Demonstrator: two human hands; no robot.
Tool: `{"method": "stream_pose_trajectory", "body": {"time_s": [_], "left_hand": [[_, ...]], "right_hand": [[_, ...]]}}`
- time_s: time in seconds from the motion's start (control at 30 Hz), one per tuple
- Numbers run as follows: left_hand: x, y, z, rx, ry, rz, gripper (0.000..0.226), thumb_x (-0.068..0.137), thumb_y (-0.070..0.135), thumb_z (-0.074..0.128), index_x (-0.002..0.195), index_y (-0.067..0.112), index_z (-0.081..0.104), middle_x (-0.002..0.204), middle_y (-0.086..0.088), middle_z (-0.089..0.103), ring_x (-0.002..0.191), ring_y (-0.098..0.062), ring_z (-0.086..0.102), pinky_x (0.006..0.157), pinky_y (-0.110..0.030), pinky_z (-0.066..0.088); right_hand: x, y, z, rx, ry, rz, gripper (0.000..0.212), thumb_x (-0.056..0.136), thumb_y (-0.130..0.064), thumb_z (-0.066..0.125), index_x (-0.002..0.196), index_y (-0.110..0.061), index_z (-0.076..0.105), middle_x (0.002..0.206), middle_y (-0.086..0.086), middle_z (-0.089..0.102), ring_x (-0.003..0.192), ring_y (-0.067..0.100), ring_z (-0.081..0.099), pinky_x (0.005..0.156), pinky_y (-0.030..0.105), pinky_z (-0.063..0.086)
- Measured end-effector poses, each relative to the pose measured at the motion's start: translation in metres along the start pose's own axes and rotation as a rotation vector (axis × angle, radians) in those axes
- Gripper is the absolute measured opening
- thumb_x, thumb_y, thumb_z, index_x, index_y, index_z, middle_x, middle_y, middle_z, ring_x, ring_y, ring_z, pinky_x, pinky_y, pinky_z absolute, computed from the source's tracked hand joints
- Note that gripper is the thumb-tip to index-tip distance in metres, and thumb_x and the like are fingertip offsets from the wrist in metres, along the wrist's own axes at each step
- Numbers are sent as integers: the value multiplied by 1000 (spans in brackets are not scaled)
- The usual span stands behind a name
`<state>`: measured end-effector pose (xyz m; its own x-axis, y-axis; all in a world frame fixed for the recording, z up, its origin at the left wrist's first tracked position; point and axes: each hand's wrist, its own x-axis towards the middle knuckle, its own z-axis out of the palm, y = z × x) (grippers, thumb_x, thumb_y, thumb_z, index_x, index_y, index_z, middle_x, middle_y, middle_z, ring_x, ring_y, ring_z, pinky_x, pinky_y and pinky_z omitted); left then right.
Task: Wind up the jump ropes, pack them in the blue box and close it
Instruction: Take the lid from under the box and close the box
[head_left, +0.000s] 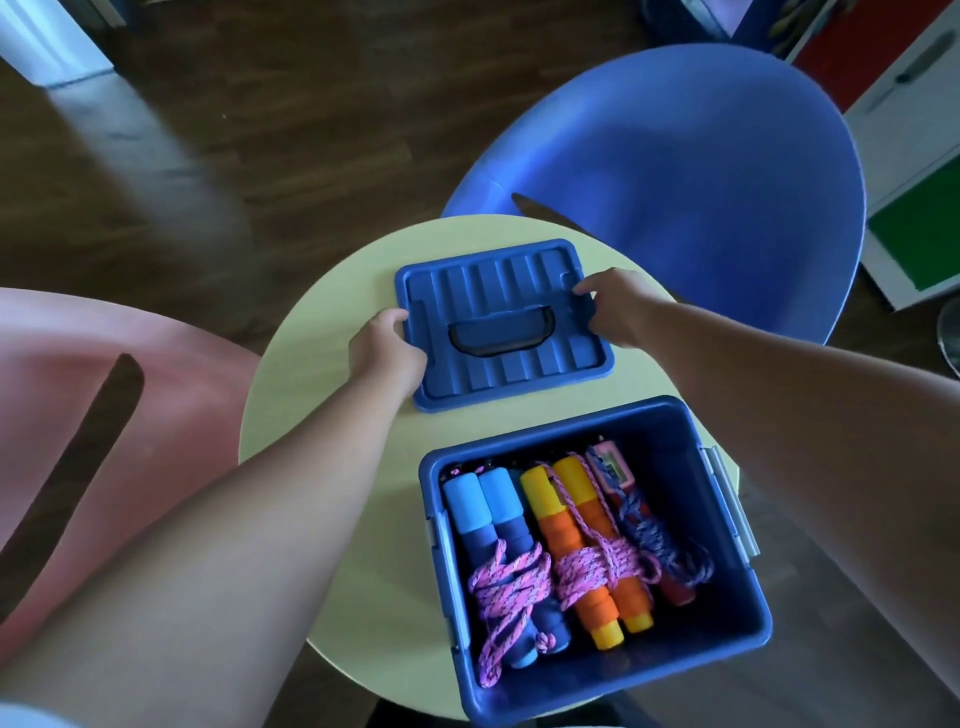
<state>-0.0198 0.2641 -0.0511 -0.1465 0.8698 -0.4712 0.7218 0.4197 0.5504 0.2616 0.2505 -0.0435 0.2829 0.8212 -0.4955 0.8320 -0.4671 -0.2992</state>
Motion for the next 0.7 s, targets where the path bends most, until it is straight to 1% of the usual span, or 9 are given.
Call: {"method": "stream_pose_trajectory", "body": {"time_s": [0.1,0.13,0.2,0.27,0.37,0.47,0.57,0.63,0.7], "left_hand": [[-3,1,2,-16,8,-10,65,89,-3,60,144,32,54,106,-1,66,72,-8,57,51,-22,40],[-5,2,1,-19,14,-9,65,89,-3,60,143,32,54,106,0,65,71,-8,57,50,-22,39],[-11,6,-3,-32,38,1,64,89,-2,61,143,33,55,103,1,65,70,-8,57,50,-22,40],[-19,12,-11,-56,62,29,64,88,-1,60,142,32,55,100,2,67,72,-9,60,53,-24,44],[-35,25,-26,-98,101,76,62,87,1,59,141,31,57,87,7,66,77,-11,63,65,-28,48],[-54,40,-42,-142,158,111,60,85,2,62,139,30,60,82,12,65,75,-9,62,65,-27,47],[-82,47,-57,-162,214,151,59,83,5,64,136,31,62,84,13,63,75,-7,61,69,-28,47],[-106,46,-61,-164,232,166,57,83,6,65,134,31,62,84,13,63,74,-5,60,66,-26,46],[-132,38,-60,-166,236,168,56,83,7,66,134,30,64,84,12,64,75,-9,62,67,-27,46]], "right_hand": [[-2,1,-5,67,35,5,56,91,-4,52,135,-36,60,130,0,60,98,28,65,91,34,56],[-4,1,-9,92,49,2,54,90,-5,53,133,-37,61,129,0,61,99,27,66,91,34,56],[-10,0,-20,118,69,-39,53,90,-4,56,134,-33,62,126,2,61,98,27,64,86,31,54],[-18,-1,-34,129,96,-96,54,90,-5,57,137,-31,60,125,3,60,97,26,60,79,29,48],[-34,-3,-57,176,166,-177,54,89,-6,59,139,-27,60,125,1,60,99,21,54,81,25,41],[-58,-2,-79,214,216,-237,54,90,-6,60,141,-25,59,113,-2,59,99,20,55,82,23,39],[-87,5,-94,251,251,-290,54,89,-7,62,141,-24,58,110,-1,58,96,18,55,82,23,39],[-107,15,-95,247,260,-319,54,89,-8,63,141,-23,58,108,-1,57,95,19,55,80,24,39],[-128,26,-90,259,269,-334,55,87,-9,64,139,-22,60,108,0,59,98,22,57,80,25,40]]}}
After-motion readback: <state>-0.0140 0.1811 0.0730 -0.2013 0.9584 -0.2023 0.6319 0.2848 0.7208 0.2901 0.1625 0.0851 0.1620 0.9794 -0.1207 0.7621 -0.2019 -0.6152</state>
